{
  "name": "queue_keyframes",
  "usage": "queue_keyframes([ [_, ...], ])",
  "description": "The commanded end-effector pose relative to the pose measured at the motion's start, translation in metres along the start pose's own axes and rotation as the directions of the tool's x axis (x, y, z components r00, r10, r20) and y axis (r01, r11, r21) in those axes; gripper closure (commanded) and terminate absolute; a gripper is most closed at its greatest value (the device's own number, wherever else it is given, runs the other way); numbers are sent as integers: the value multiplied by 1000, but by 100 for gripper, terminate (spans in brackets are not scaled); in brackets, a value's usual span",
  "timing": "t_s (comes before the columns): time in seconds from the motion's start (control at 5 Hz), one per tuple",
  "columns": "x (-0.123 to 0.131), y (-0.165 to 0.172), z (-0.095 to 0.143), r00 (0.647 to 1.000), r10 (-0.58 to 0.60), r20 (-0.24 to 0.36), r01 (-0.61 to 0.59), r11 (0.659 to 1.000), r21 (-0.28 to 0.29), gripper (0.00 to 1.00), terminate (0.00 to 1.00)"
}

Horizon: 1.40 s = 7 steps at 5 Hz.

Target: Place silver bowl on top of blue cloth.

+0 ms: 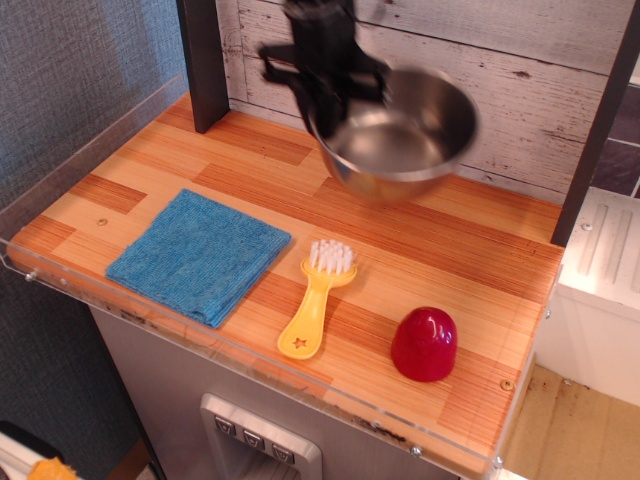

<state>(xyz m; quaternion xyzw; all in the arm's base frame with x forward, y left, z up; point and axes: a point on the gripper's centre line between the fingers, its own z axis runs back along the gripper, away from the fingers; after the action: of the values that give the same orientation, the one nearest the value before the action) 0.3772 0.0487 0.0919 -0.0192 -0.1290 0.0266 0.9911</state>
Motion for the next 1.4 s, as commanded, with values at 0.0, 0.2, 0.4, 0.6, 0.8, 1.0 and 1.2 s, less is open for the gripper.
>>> queue_keyframes([
  [0.0,-35,63,44,998,49,44,-52,997,53,100,0],
  [0.2,-56,93,40,998,56,0,-56,995,78,100,0],
  [0.4,-78,115,29,997,59,-56,-54,995,84,100,0],
  [0.6,-95,122,22,994,68,-87,-63,996,69,100,0],
  [0.8,-107,114,10,991,59,-122,-56,998,29,100,0],
  [1.0,-116,105,-4,986,51,-156,-50,999,7,100,0],
  [1.2,-117,104,-10,984,40,-176,-37,999,19,100,0],
])
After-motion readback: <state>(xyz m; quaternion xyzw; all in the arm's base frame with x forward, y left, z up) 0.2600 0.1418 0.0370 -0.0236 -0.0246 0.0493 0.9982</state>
